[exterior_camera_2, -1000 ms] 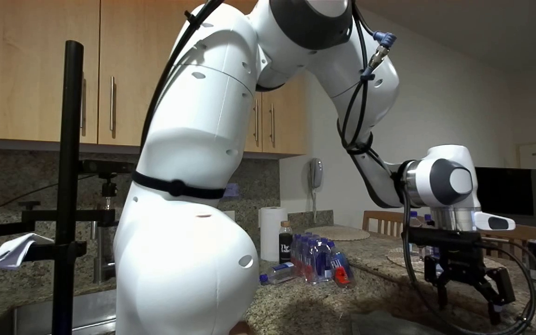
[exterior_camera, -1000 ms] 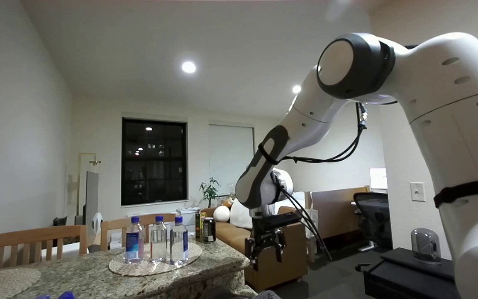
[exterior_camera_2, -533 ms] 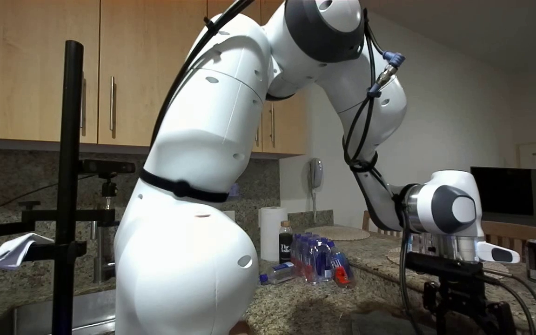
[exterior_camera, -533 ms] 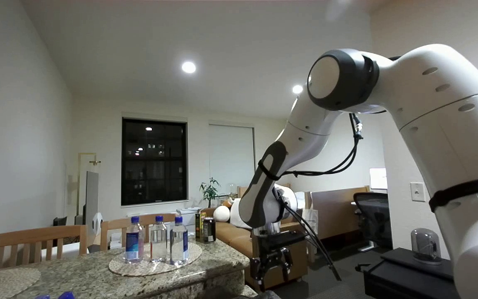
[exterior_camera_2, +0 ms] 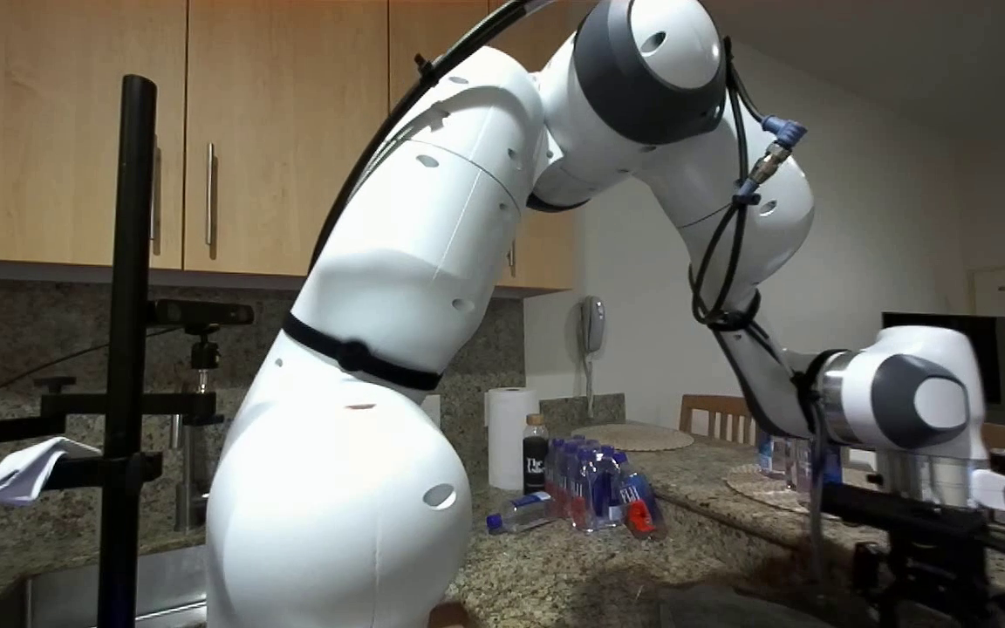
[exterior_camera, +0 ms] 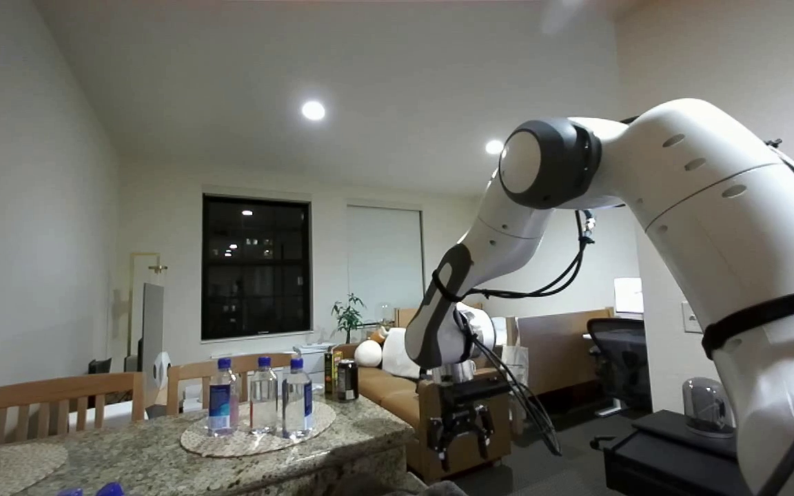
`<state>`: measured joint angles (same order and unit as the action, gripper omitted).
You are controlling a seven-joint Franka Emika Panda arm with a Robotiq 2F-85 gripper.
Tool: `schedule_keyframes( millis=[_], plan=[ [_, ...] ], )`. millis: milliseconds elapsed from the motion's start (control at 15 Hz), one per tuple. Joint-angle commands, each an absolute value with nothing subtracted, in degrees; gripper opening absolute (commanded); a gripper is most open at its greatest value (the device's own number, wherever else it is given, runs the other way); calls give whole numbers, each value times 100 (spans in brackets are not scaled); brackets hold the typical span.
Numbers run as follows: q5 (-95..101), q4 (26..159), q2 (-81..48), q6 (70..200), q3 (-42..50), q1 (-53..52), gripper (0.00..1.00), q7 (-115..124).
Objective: Move the grey towel to the left
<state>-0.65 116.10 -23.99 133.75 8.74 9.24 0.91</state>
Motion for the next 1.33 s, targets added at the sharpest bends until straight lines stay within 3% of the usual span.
schedule_keyframes(
  millis=[0, 200, 267, 333, 400, 467, 733, 1267],
  plan=[
    [-219, 10394, -2912, 12688, 915, 1435, 74, -507],
    [-206, 9515, -3256, 12087, 912, 1733, 53, -742],
    [-184, 9255, -3349, 11910, 910, 1789, 89, -772],
    [-158, 8882, -3426, 11585, 906, 1834, 89, -807],
    [-15, 10087, -2851, 12230, 819, 1468, 93, -499],
    [-83, 9389, -3217, 11969, 925, 1717, 73, -568],
    [-68, 9756, -3114, 12046, 819, 1427, 99, -529],
    [-57, 10881, -2899, 12128, 637, 1159, 100, -500]
  ],
)
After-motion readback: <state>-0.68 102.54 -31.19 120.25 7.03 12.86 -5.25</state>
